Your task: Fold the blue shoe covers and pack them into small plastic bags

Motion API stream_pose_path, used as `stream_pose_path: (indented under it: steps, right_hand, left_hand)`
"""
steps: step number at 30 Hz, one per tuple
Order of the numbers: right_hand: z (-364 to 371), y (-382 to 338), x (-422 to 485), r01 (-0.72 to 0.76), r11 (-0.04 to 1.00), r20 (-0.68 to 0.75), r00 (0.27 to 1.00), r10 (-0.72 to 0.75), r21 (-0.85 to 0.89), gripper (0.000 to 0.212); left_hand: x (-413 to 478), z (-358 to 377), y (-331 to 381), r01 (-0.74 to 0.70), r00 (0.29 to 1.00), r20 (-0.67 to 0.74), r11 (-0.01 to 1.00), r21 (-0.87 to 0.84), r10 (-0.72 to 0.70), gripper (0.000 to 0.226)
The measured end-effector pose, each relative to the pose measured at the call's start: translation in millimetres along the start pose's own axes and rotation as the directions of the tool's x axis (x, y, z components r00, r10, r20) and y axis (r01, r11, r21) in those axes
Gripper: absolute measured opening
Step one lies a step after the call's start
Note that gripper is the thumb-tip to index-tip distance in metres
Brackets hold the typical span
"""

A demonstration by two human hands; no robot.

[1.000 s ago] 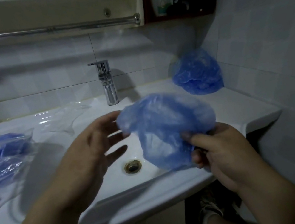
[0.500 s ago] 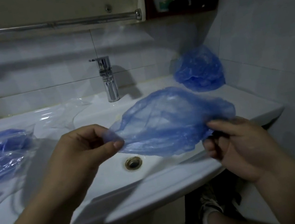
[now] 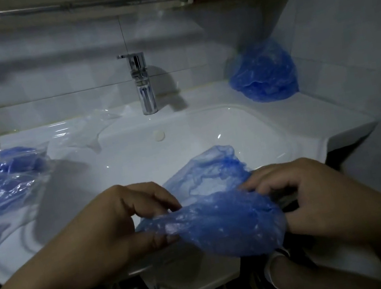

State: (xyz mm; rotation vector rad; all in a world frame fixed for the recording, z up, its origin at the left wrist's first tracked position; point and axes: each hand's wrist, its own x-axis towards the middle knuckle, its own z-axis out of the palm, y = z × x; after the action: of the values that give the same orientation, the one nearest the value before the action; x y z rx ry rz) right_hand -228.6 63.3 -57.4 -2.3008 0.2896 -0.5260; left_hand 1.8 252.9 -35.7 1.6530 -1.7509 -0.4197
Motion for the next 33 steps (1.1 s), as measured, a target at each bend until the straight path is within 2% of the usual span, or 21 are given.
stream_pose_path:
  steps: [2, 4, 7, 9, 12, 15, 17, 20, 22, 23, 24, 26, 28, 30, 33]
  right_hand:
    - [-2, 1, 0, 0.048, 0.993, -0.016, 0.999, -0.05, -0.105, 0.016]
    - [-2, -1, 3, 0.051, 0.989, -0.01, 0.999, -0.053, -0.139, 0.023]
    - [0, -4, 7, -0.017, 0.999, -0.082, 0.997, 0.014, -0.039, 0.045]
    - [3, -8, 10, -0.124, 0.992, -0.159, 0.979, 0.124, 0.01, 0.062]
    - [11, -14, 15, -0.267, 0.964, -0.263, 0.929, 0.259, 0.009, 0.062]
    - [18, -16, 22, -0.336, 0.941, -0.365, 0.882, 0.298, -0.044, 0.063]
    - [22, -17, 26, -0.366, 0.923, -0.394, 0.871, 0.295, -0.118, 0.065]
    - [28, -19, 31, -0.398, 0.88, -0.408, 0.871, 0.274, -0.258, 0.062]
    - [29, -20, 35, -0.412, 0.851, -0.403, 0.875, 0.269, -0.326, 0.055]
    - [30, -20, 36, -0.419, 0.834, -0.394, 0.878, 0.271, -0.36, 0.052]
    - [30, -19, 37, -0.428, 0.814, -0.385, 0.88, 0.278, -0.391, 0.048]
    - [30, -17, 41, -0.452, 0.778, -0.359, 0.88, 0.31, -0.436, 0.044]
    - [29, -19, 44, -0.463, 0.738, -0.332, 0.883, 0.333, -0.492, 0.042]
    - [28, -21, 45, -0.421, 0.708, -0.297, 0.906, 0.301, -0.567, 0.043]
    - [22, -19, 46, -0.422, 0.701, -0.278, 0.906, 0.318, -0.575, 0.045]
  left_hand:
    - [-3, -1, 2, 0.03, 0.999, 0.029, 1.0, -0.007, -0.03, 0.037]
    - [-3, -2, 1, 0.069, 0.997, 0.02, 0.997, 0.038, -0.07, 0.048]
    - [0, -3, 0, 0.137, 0.99, -0.028, 0.99, 0.043, -0.136, 0.056]
    - [-1, -3, -1, 0.22, 0.971, -0.106, 0.975, 0.034, -0.216, 0.056]
    - [0, 0, 1, 0.368, 0.913, -0.208, 0.929, 0.04, -0.352, 0.045]
    - [7, 9, 6, 0.488, 0.835, -0.298, 0.873, 0.012, -0.463, 0.014]
    - [11, 15, 9, 0.534, 0.802, -0.333, 0.845, 0.026, -0.496, 0.02]
    - [12, 19, 8, 0.549, 0.76, -0.497, 0.822, 0.148, -0.418, 0.037]
    - [13, 23, 13, 0.478, 0.747, -0.615, 0.846, 0.235, -0.251, 0.032]
    - [14, 28, 20, 0.399, 0.761, -0.628, 0.88, 0.26, -0.16, 0.029]
    - [15, 34, 27, 0.308, 0.799, -0.596, 0.904, 0.295, -0.078, 0.027]
    - [17, 51, 33, 0.197, 0.897, -0.442, 0.883, 0.426, 0.013, 0.037]
    - [20, 65, 31, 0.193, 0.959, -0.277, 0.834, 0.516, -0.051, 0.062]
    - [20, 71, 28, 0.243, 0.967, -0.194, 0.807, 0.538, -0.162, 0.088]
    - [15, 73, 22, 0.215, 0.977, -0.134, 0.778, 0.59, -0.169, 0.095]
